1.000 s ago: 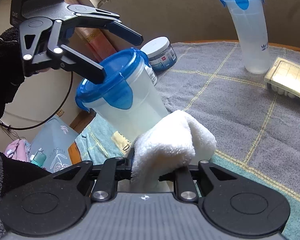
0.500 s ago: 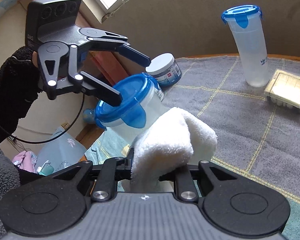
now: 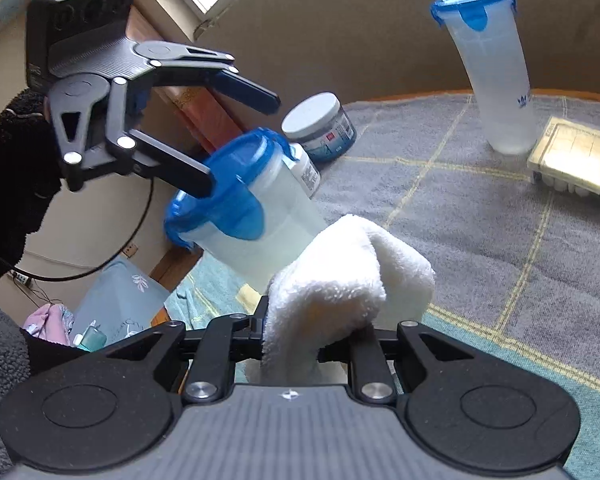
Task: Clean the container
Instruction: 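Rub the white cloth along the cup side with the right tool while the left tool holds it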
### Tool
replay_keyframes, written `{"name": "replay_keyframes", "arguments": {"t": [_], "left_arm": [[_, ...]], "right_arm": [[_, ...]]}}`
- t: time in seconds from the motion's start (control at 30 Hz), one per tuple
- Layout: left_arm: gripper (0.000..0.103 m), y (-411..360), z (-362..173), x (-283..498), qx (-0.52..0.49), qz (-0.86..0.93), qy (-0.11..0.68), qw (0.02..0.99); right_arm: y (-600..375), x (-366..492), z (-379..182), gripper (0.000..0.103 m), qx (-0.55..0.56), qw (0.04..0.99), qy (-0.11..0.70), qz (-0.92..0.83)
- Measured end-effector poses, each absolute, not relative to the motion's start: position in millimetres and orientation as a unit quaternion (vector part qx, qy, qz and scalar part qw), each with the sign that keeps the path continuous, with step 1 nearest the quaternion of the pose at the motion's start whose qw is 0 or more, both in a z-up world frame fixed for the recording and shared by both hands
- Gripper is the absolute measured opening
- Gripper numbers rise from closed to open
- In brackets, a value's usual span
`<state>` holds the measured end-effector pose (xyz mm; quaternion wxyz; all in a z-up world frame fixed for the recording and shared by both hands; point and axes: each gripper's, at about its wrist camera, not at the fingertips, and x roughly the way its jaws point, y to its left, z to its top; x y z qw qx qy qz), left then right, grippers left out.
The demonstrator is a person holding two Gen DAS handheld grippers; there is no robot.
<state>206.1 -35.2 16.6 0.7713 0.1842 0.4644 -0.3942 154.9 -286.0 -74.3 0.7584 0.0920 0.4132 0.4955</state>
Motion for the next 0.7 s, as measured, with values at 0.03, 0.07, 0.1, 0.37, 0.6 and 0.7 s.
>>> {"name": "replay_keyframes", "arguments": {"t": [0.03, 0.07, 0.1, 0.37, 0.6, 0.7], "left_arm": [[0.102, -36, 17, 206, 0.185, -0.394, 0.464, 0.772], [0.102, -36, 17, 205, 0.187, -0.393, 0.462, 0.772], [0.102, -37, 17, 204, 0.188, -0.393, 0.462, 0.773], [0.102, -39, 18, 203, 0.194, -0.391, 0.460, 0.773], [0.102, -39, 19, 204, 0.196, -0.392, 0.461, 0.772], [0.102, -38, 19, 204, 0.196, -0.393, 0.461, 0.771]], "right_arm": [[-287, 152, -69, 0.023, 0.092, 0.761, 0.406, 0.497], [-288, 150, -65, 0.023, 0.093, 0.764, 0.399, 0.499], [-289, 147, -60, 0.023, 0.093, 0.766, 0.392, 0.501], [-286, 156, -77, 0.023, 0.097, 0.759, 0.416, 0.492], [-275, 165, -98, 0.023, 0.079, 0.755, 0.449, 0.471], [-280, 165, -90, 0.023, 0.075, 0.760, 0.440, 0.472]]}}
